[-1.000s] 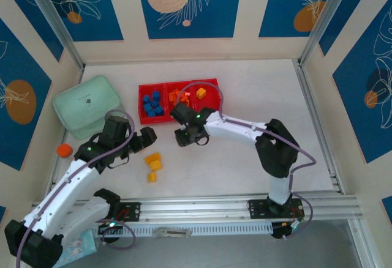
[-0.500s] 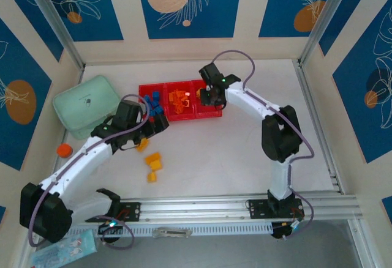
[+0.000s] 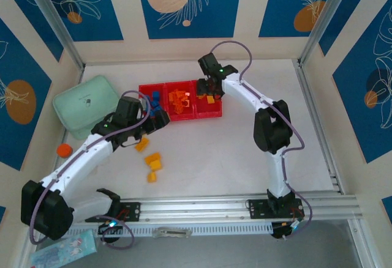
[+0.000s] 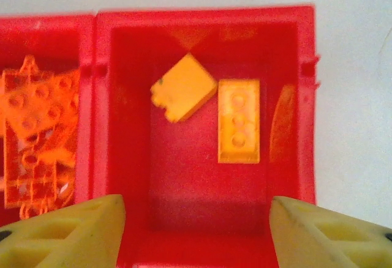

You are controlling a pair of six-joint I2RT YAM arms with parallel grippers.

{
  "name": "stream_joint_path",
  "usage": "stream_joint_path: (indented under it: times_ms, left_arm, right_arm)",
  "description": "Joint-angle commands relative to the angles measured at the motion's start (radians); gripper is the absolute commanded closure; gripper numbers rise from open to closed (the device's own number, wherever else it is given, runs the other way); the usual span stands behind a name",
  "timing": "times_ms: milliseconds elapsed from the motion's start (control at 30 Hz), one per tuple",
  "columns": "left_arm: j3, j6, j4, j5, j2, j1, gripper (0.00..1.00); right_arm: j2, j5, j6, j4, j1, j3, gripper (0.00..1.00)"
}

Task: Sort the legos into containers by color
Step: Place the lego in the container, then pick up the lego from the bottom-center of the table.

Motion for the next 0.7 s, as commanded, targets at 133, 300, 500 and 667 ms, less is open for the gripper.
stream_joint_path:
  times_ms: [133, 300, 500, 667]
  left_arm:
    - [-0.036, 0.008, -0.126, -0.084, -0.153, 0.019, 0.01]
    - [-0.075, -0.010, -0.262, -0.141, -0.288, 0.026, 0.01]
    - [-0.115, -0.052, -0.384, -0.180, -0.446, 0.029, 0.01]
    - [-0.123, -0.087, -0.464, -0.202, -0.517, 0.030, 0.01]
  right_arm:
    - [-0.169, -0.082, 0.004, -0.005, 0.183, -0.178, 0.28]
    - [-0.181, -0.156, 0.067, -0.008, 0.335, -0.229, 0.24]
    - [-0.096, -0.223, 0.191, -0.015, 0.478, -0.191, 0.20]
    - [0.002, -0.229, 0.231, -0.010, 0.556, -0.126, 0.16]
